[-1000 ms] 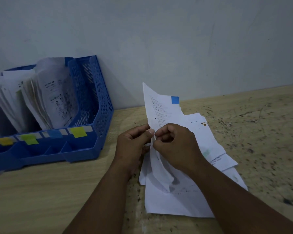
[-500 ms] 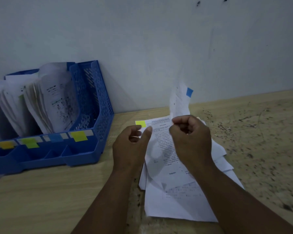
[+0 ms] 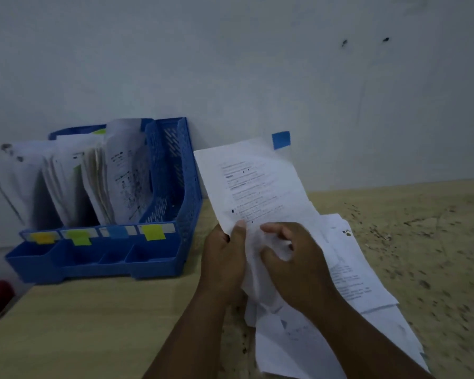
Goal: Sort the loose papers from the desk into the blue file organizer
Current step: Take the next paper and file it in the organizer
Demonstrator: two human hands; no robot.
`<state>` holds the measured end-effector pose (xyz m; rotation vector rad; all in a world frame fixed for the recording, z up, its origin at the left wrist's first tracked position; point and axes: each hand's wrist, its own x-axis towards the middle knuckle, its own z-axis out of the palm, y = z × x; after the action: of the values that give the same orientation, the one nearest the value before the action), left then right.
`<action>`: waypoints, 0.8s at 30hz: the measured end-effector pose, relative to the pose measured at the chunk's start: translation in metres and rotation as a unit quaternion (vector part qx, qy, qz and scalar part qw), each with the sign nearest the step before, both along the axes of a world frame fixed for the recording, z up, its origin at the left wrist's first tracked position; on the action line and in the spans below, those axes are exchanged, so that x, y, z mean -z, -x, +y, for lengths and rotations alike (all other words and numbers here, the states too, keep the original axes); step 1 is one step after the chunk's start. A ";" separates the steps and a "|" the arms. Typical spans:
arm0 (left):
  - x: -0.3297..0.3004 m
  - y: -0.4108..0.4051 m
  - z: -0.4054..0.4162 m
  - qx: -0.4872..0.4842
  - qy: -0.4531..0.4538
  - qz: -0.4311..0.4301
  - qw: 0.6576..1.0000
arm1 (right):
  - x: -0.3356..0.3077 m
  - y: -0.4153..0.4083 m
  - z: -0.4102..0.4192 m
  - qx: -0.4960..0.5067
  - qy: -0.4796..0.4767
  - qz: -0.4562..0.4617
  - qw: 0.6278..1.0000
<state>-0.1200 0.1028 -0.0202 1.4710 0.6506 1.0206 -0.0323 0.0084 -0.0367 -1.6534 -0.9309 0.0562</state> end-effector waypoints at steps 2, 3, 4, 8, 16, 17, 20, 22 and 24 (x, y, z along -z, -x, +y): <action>-0.005 0.007 0.001 -0.012 -0.024 -0.007 1.000 | -0.005 -0.006 0.005 0.051 0.023 -0.022 0.998; -0.009 0.010 0.000 -0.013 -0.030 -0.015 0.999 | -0.009 -0.008 0.008 0.067 0.043 -0.023 0.997; -0.013 0.013 0.000 -0.013 -0.034 -0.024 0.999 | -0.014 -0.010 0.010 0.073 0.063 -0.016 0.995; -0.035 0.028 0.004 -0.037 -0.075 -0.072 0.994 | -0.034 -0.009 0.022 0.013 0.092 0.047 0.995; -0.083 0.062 0.037 -0.125 -0.160 -0.109 0.973 | -0.086 0.041 0.089 -0.129 0.045 0.077 0.988; -0.088 0.068 0.043 -0.134 -0.167 -0.108 0.971 | -0.092 0.048 0.098 -0.149 0.034 0.084 0.985; -0.101 0.084 0.064 -0.178 -0.179 -0.108 0.962 | -0.108 0.071 0.124 -0.201 0.023 0.105 0.974; -0.105 0.092 0.079 -0.210 -0.179 -0.119 0.954 | -0.112 0.084 0.142 -0.232 0.017 0.105 0.967; -0.106 0.101 0.094 -0.239 -0.184 -0.113 0.947 | -0.115 0.097 0.157 -0.263 0.010 0.120 0.957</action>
<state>-0.2208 0.1968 0.0853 1.5115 0.6907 1.7374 -0.1296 0.1650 0.0779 -1.3402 -1.1578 0.6156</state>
